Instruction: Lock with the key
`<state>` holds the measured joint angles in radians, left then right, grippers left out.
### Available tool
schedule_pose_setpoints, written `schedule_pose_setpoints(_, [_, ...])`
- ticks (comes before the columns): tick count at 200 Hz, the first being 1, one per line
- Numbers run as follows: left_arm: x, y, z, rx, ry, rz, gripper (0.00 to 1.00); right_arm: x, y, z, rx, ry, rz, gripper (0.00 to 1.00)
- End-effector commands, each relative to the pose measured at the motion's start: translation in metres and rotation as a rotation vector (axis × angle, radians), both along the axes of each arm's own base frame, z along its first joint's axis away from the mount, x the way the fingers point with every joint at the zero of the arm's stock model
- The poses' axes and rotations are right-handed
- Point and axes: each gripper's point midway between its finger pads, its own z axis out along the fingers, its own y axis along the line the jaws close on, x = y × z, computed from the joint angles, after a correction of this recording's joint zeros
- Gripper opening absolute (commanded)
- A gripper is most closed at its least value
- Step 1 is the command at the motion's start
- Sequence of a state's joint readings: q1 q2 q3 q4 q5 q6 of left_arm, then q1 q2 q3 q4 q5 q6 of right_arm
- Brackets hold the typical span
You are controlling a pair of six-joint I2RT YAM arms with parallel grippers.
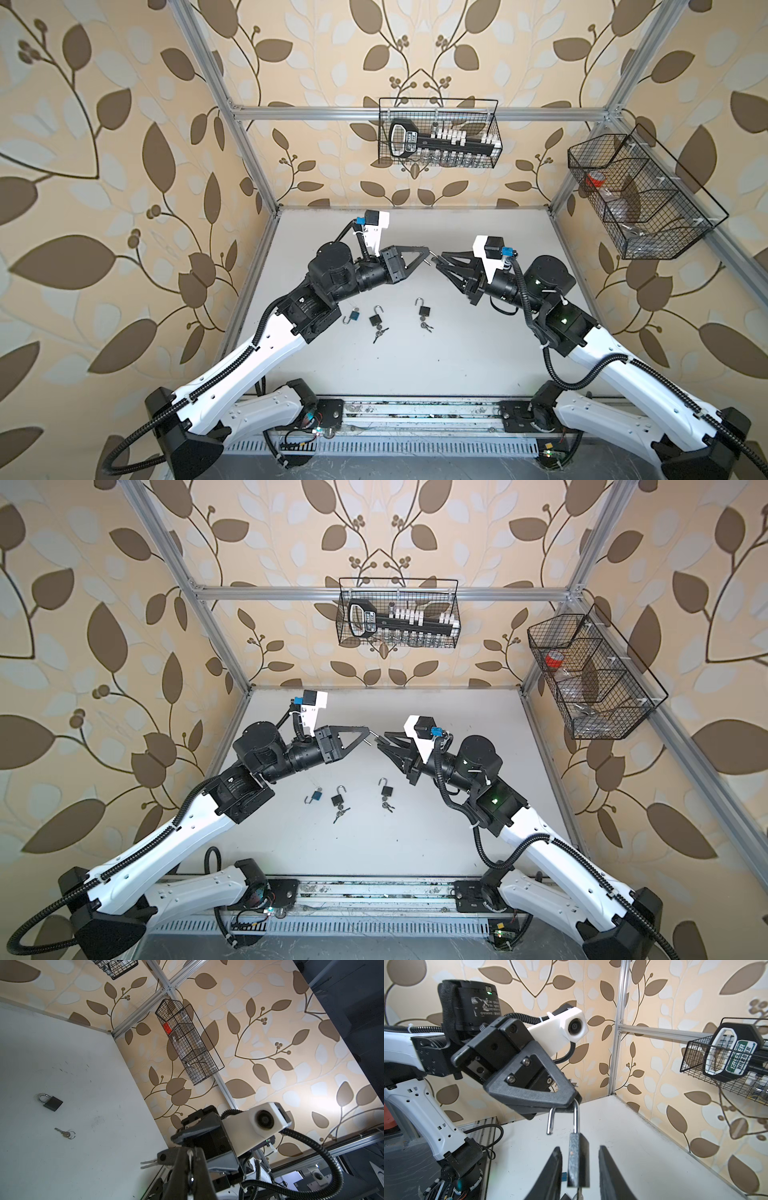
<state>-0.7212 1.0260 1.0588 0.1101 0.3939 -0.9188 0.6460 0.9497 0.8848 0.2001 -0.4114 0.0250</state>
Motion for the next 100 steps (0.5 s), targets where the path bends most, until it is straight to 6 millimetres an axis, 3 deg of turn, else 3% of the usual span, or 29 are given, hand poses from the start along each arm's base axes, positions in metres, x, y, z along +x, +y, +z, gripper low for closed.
schedule_pose_setpoints(1, [-0.0137,0.0034,0.0373,-0.083,-0.103,-0.034,0.00,0.0008,-0.0009,0.0082,0.005,-0.008,-0.011,0.31])
schedule_pose_setpoints(54, [-0.0145,0.0043,0.0379,-0.078,-0.108,-0.032,0.00,0.0026,-0.0006,0.0060,0.002,0.006,-0.016,0.26])
schedule_pose_setpoints(100, [-0.0136,0.0035,0.0357,-0.066,-0.112,-0.031,0.00,0.0054,-0.0007,0.0044,-0.001,0.026,-0.028,0.17])
